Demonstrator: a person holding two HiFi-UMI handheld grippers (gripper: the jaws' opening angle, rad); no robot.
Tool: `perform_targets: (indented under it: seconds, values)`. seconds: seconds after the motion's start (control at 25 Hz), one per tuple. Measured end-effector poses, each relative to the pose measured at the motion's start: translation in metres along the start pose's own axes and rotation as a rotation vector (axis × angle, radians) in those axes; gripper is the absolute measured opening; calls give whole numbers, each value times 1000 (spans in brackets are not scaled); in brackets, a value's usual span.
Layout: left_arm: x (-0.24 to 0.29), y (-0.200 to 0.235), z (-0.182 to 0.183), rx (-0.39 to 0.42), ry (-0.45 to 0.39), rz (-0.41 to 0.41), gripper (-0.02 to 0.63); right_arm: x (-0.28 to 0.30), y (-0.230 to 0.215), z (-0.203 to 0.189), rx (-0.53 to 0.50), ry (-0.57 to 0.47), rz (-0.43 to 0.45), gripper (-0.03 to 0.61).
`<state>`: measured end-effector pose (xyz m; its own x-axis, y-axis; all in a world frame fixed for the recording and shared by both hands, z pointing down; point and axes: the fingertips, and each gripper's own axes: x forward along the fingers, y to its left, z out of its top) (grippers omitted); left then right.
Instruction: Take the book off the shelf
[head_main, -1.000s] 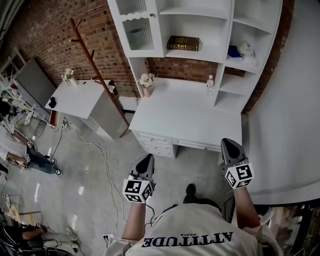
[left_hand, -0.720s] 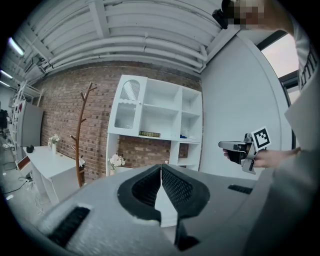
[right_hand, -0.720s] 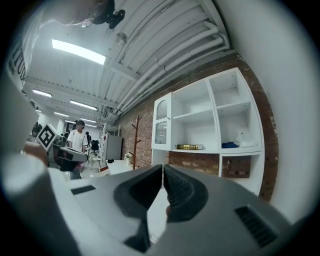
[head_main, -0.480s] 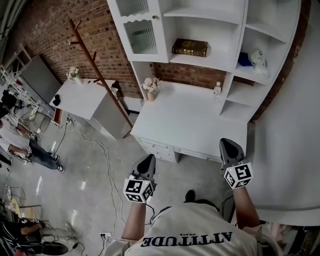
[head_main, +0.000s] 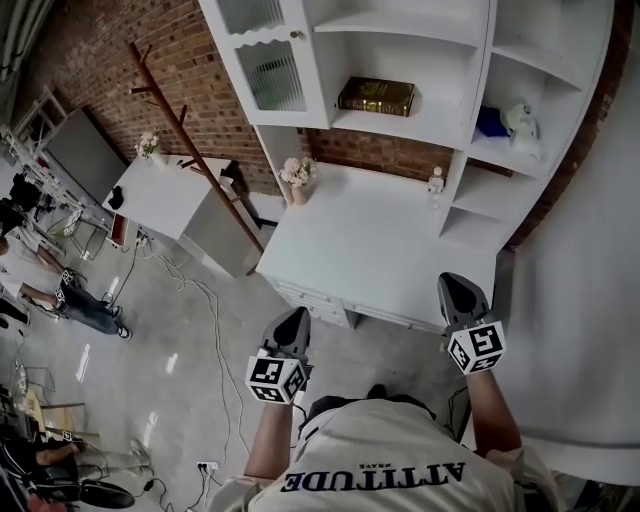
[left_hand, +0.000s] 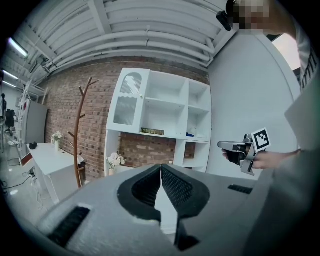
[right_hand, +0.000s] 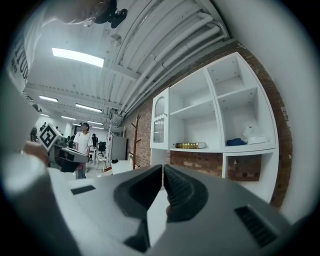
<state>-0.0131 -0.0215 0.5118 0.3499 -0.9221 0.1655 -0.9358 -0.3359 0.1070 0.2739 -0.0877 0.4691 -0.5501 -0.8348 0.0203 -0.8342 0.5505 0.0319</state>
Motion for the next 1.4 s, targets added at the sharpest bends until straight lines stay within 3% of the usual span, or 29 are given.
perform_targets:
  seconds: [0.84,1.4]
  values:
    - [71,40,22,17,-10,-46,26,62,-22,2,6,16,-45,31]
    - [130,117,31,-15,7,-126,26,143,-12,9,-39,51,-116,31]
